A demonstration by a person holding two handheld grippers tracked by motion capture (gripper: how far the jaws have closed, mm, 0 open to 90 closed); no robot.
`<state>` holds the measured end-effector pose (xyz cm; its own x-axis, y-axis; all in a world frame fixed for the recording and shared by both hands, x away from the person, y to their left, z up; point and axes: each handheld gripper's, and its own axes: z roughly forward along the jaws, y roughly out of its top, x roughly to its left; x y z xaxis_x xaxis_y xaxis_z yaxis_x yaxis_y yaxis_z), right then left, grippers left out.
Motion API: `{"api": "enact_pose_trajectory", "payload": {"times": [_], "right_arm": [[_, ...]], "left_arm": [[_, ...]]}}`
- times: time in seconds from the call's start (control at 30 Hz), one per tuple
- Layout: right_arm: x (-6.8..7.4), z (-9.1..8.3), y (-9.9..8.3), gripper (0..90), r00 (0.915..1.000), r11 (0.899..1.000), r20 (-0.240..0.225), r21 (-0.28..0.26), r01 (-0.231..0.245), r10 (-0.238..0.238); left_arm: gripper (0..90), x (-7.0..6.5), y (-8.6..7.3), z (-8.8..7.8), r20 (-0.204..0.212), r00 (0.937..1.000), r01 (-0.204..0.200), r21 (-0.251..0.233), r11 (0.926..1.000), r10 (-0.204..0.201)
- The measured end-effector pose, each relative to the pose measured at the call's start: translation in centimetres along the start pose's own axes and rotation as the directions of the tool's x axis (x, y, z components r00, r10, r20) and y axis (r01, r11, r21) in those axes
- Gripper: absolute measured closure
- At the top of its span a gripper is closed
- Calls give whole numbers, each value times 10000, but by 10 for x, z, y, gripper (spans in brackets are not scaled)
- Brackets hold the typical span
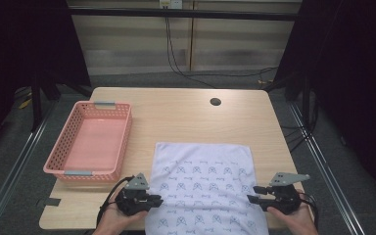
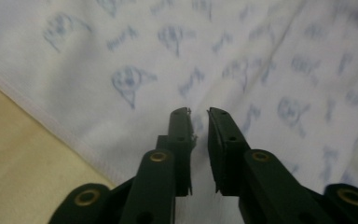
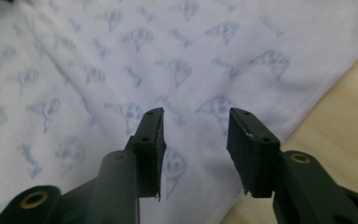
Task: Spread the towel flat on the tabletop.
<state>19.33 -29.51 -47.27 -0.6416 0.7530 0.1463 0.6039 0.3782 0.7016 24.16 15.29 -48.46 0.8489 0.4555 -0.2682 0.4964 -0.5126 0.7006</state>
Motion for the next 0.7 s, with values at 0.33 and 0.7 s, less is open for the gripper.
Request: {"api": "enact_pose_trajectory", "payload": {"times": [0.33, 0.7], "right_arm": [[-55, 14, 42, 472, 9946, 9943, 957, -1027, -300, 399], [-109, 73, 77, 452, 9841, 9984, 1711, -402, -407, 470]], "left_arm": [[511, 32, 39, 19, -915, 9940, 542, -577, 9969, -593], [493, 37, 36, 41, -1535, 9881, 96, 215, 9997, -62]]}}
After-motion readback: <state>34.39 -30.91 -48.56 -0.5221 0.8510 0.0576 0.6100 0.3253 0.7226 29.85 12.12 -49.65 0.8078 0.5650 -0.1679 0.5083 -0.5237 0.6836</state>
